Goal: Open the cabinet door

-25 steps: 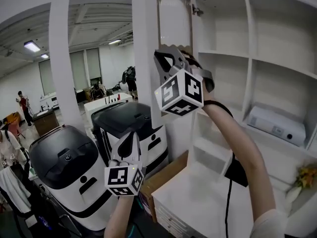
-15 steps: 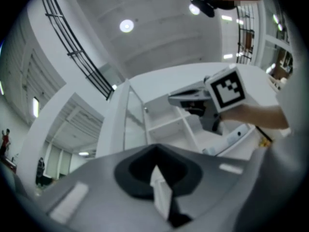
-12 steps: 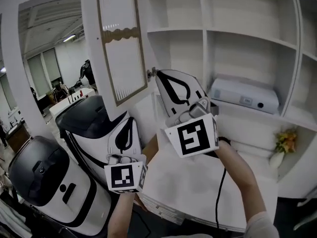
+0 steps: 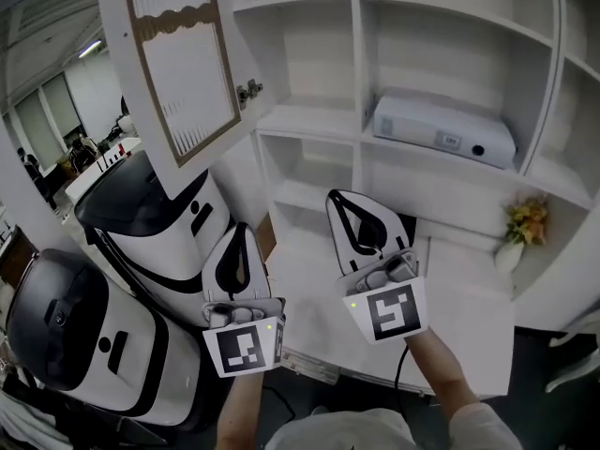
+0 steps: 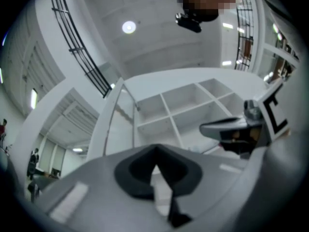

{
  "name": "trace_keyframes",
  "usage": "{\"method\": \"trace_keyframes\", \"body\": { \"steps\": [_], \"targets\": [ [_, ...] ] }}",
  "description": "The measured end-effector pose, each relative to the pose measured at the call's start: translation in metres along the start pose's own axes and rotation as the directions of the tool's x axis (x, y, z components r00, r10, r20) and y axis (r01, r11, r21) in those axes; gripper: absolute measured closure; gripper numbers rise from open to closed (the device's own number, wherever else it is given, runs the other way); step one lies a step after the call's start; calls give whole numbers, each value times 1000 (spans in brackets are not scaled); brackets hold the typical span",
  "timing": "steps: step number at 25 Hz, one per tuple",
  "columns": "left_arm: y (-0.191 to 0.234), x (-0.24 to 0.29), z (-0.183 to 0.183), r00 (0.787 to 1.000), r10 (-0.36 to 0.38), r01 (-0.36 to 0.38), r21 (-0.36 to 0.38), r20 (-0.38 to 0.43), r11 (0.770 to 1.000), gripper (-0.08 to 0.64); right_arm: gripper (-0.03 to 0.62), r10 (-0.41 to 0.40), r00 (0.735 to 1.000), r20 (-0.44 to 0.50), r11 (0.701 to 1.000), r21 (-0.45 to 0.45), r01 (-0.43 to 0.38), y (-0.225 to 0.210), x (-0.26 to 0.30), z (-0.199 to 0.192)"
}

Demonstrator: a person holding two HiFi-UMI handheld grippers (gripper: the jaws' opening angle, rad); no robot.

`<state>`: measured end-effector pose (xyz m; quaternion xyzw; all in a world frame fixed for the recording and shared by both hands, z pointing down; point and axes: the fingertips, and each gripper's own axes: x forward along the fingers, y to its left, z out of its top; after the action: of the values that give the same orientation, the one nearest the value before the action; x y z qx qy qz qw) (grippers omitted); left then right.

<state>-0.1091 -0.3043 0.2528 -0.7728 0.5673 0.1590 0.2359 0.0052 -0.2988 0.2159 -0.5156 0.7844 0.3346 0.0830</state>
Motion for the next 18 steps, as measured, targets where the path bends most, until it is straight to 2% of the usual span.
{"method": "trace_keyframes", "body": {
  "steps": [6, 10, 18],
  "targets": [
    [-10, -24, -43, 996, 18, -21, -34, -93, 999, 554, 594, -27, 993, -112, 995, 95, 38, 17, -44, -48],
    [-25, -40, -58, 992, 6, -18, -97, -122, 995, 554, 594, -27, 986, -167, 988, 143, 52, 32, -74, -72],
    [-37, -66, -85, 981, 27, -46, -95, -191, 994, 554, 594, 17, 953, -304, 976, 213, 51, 58, -118, -120]
  ]
}}
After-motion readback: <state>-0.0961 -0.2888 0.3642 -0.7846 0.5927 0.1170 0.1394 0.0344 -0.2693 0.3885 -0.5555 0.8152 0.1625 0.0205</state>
